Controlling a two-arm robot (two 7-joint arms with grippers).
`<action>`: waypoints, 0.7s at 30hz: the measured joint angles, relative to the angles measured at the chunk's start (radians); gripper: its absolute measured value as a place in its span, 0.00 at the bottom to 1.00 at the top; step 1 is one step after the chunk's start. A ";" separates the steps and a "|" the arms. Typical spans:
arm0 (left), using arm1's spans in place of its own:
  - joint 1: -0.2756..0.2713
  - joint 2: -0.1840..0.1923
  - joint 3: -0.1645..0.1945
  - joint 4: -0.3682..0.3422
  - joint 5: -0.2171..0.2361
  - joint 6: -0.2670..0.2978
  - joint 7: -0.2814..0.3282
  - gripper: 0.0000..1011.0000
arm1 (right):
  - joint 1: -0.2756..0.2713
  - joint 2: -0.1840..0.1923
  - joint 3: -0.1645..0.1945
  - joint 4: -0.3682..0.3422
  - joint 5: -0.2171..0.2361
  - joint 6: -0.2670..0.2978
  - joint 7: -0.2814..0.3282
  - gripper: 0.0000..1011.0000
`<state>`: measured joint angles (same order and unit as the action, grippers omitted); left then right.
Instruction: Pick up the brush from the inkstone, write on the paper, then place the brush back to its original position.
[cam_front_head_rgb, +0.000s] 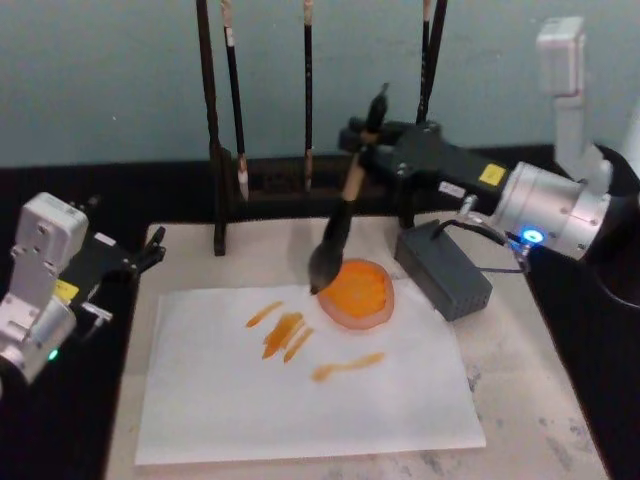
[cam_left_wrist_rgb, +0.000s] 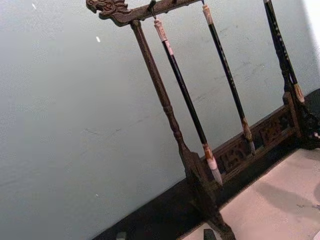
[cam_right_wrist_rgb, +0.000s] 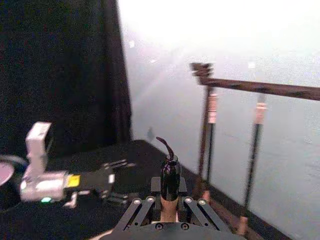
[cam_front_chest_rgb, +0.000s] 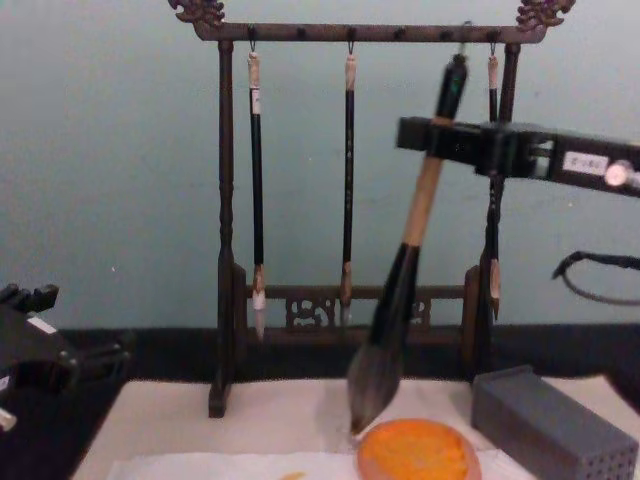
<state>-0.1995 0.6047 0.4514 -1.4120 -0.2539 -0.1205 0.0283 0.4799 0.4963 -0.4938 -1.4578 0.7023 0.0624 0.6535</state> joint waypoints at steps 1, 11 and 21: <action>0.000 0.000 0.000 0.000 0.000 0.000 0.000 0.99 | 0.000 0.000 0.000 0.000 0.000 0.000 0.000 0.18; 0.000 0.000 0.000 0.000 0.000 0.000 0.000 0.99 | -0.060 -0.009 0.084 0.034 0.116 -0.004 -0.080 0.18; 0.000 0.000 0.000 0.000 0.000 0.000 0.000 0.99 | -0.107 -0.009 0.135 0.042 0.208 0.007 -0.126 0.18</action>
<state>-0.1995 0.6047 0.4513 -1.4120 -0.2539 -0.1206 0.0283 0.3734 0.4868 -0.3589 -1.4160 0.9098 0.0693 0.5279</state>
